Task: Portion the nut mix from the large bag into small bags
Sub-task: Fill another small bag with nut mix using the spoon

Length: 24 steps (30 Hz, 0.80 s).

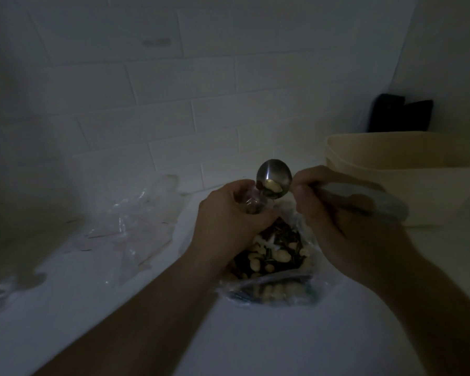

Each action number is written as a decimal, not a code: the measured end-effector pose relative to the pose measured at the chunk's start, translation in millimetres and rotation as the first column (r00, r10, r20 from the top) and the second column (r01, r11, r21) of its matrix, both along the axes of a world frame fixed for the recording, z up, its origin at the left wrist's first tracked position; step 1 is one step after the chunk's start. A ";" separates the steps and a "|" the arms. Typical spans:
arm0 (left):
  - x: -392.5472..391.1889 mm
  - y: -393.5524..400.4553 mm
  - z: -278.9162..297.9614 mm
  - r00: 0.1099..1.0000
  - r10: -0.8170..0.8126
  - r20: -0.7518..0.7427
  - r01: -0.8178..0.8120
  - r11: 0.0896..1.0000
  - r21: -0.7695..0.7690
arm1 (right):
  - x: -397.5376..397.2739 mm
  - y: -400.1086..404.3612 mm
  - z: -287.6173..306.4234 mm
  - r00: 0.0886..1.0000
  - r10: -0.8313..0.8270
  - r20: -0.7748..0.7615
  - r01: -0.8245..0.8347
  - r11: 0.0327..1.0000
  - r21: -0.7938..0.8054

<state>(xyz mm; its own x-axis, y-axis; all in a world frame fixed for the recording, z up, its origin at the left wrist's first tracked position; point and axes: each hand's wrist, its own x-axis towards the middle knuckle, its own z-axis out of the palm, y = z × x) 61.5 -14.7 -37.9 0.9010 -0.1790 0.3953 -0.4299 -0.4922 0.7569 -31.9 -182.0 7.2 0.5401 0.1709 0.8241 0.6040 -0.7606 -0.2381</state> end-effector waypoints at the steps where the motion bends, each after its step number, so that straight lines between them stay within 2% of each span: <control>1: 0.5 0.3 -0.2 1.000 -0.001 0.002 0.001 1.000 -0.006 | -0.3 0.0 -0.6 1.000 0.026 -0.002 -0.026 0.999 0.019; 5: 0.7 1.8 1.0 1.000 0.006 -0.021 -0.008 0.998 -0.058 | 0.9 -0.3 -3.0 0.991 0.129 -0.044 -0.121 0.982 0.146; 11: -1.9 3.6 3.8 0.997 -0.008 -0.072 -0.004 0.987 -0.163 | 5.7 -4.0 -7.3 0.985 0.162 -0.067 -0.146 0.969 0.200; 14: -2.0 3.4 4.0 0.996 -0.014 -0.088 -0.001 0.985 -0.173 | 11.9 -7.4 -15.3 0.991 0.108 -0.085 -0.086 0.970 0.229; 16: -0.7 5.8 3.8 0.993 -0.025 -0.112 0.003 0.981 -0.193 | 14.0 -11.0 -15.1 0.993 0.084 -0.086 -0.052 0.946 0.319; 19: 4.0 14.8 9.0 0.987 -0.020 -0.159 -0.031 0.950 -0.311 | 14.1 -22.2 -9.2 0.998 -0.019 -0.056 0.041 0.900 0.433; 21: 10.2 23.8 11.8 0.984 -0.027 -0.175 -0.051 0.902 -0.429 | 15.9 -28.2 -8.6 0.989 -0.106 -0.107 0.143 0.881 0.450; 24: 12.0 31.7 17.4 0.981 -0.054 -0.185 -0.052 0.849 -0.525 | 18.1 -24.4 -12.5 0.958 -0.121 -0.262 0.221 0.891 0.397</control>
